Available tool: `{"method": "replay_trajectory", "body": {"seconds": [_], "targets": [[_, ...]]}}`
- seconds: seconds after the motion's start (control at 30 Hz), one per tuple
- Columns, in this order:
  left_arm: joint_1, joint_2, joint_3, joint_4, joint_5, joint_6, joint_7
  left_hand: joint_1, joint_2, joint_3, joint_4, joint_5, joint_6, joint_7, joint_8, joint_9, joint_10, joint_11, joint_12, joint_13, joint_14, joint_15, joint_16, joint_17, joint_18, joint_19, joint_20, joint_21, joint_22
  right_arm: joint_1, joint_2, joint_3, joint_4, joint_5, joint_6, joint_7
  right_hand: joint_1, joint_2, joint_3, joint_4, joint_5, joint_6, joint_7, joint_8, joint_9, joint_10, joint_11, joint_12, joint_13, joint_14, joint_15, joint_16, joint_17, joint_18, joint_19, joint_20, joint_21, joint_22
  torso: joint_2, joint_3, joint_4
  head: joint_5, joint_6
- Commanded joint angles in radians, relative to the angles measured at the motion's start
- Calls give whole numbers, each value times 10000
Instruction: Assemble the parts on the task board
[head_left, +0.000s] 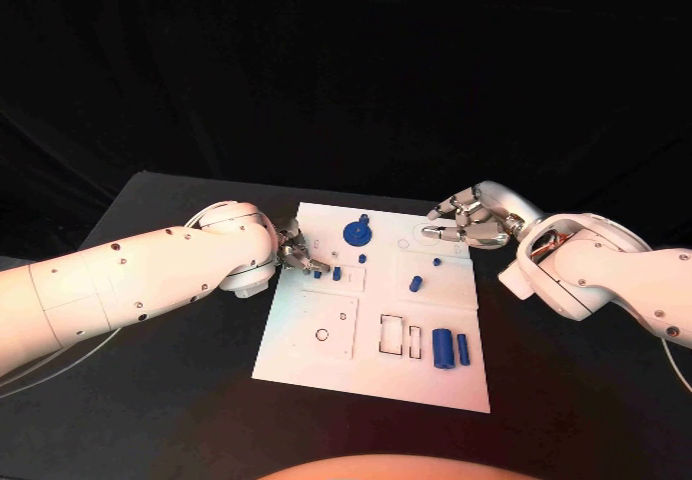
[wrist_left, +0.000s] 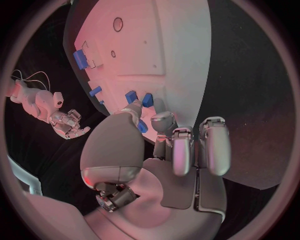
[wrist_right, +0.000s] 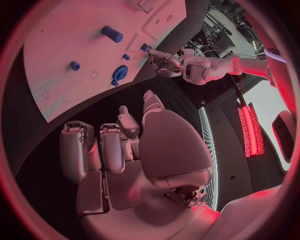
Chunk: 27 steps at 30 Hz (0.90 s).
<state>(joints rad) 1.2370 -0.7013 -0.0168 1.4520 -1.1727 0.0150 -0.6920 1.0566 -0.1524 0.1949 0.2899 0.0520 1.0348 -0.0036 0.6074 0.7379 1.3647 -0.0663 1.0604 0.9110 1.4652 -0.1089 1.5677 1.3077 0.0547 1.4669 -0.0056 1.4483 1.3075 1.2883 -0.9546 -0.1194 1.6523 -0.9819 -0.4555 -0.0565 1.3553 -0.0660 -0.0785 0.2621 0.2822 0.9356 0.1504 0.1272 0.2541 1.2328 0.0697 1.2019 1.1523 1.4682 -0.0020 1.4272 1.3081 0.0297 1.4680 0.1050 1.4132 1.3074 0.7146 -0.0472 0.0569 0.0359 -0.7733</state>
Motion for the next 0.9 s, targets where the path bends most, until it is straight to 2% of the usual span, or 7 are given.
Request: {"method": "replay_trajectory", "body": {"seconds": [0.03,0.33,0.6,0.67,0.73,0.83,0.9], "targets": [[-2,6,8,44,297,-384,162,-149,115,-463,15,-4,-1,18,-36,21,-52,0,46,7,1056,-89,31,2631,-71,180,-52,-27,518,-10,8,0,-2,-71,47,96,-2,82,-67,-1,34,43,-22,35,9,-20,-41,-9,0,493,-68,-39,387,133,-1,-56,-49,1575,3,4,-3,-13,13],[3,-118,56,129,418,-845,299,-281,392,-1032,17,-2,-36,25,-58,45,-101,8,1,-75,1056,-86,31,2631,-59,163,-64,-61,474,-11,-4,0,-17,-71,46,77,-20,83,-80,8,36,43,-23,37,10,-24,-41,-12,-5,484,-69,-60,360,138,-12,-56,-69,1563,6,2,-5,-74,52],[37,-237,190,306,451,-1769,791,210,607,-1242,-7,-2,-346,144,-145,72,-560,112,-596,-808,1056,-10,31,2631,44,-54,-43,-383,-4,-12,18,0,-71,-71,42,71,-22,84,-85,9,37,43,-23,38,11,-26,-42,-13,-8,480,-69,-71,347,139,-15,-57,-76,1559,0,8,-4,-157,130],[46,-255,212,352,476,-2021,1420,443,651,-1306,-13,3,-572,231,-206,58,-919,189,-1055,-1370,1050,51,14,2614,122,-223,-22,-634,-366,-12,16,0,-77,-71,31,76,-22,84,-85,9,37,43,-23,38,11,-26,-42,-13,-8,480,-69,-71,347,139,-15,-57,-76,1559,1,7,2,-201,151],[51,-228,224,403,453,-2480,2363,1094,839,-1152,-180,75,-1191,503,-456,-55,-1958,388,-2184,-2579,547,216,-1257,1373,501,-1149,71,-1943,-2234,-12,10,0,-80,-71,12,83,-22,84,-85,9,38,43,-23,38,11,-26,-42,-14,-8,480,-69,-71,346,140,-16,-57,-76,1559,0,4,11,-252,178],[54,-103,226,438,340,-3058,3894,2433,884,-707,-470,29,-2097,995,-1083,-567,-3313,967,-2900,-2959,-927,669,-3956,-991,1078,-3211,446,-4869,-5720,-12,7,0,-88,-69,-2,108,-20,86,-87,7,43,43,-23,39,11,-51,-43,-40,-38,466,-70,-109,292,157,-57,-57,-143,1517,1,-7,12,-311,194],[55,-39,215,430,261,-3192,4408,2973,743,-502,-538,-21,-2268,1172,-1543,-1065,-3861,1164,-3303,-3247,-1792,850,-5354,-2174,1214,-3820,632,-5882,-6659,-12,8,0,-90,-67,4,115,-4,96,-89,-3,56,43,-25,43,13,-90,-44,-80,-83,441,-72,-171,211,178,-108,-58,-226,1465,1,-9,0,-329,201]]}}
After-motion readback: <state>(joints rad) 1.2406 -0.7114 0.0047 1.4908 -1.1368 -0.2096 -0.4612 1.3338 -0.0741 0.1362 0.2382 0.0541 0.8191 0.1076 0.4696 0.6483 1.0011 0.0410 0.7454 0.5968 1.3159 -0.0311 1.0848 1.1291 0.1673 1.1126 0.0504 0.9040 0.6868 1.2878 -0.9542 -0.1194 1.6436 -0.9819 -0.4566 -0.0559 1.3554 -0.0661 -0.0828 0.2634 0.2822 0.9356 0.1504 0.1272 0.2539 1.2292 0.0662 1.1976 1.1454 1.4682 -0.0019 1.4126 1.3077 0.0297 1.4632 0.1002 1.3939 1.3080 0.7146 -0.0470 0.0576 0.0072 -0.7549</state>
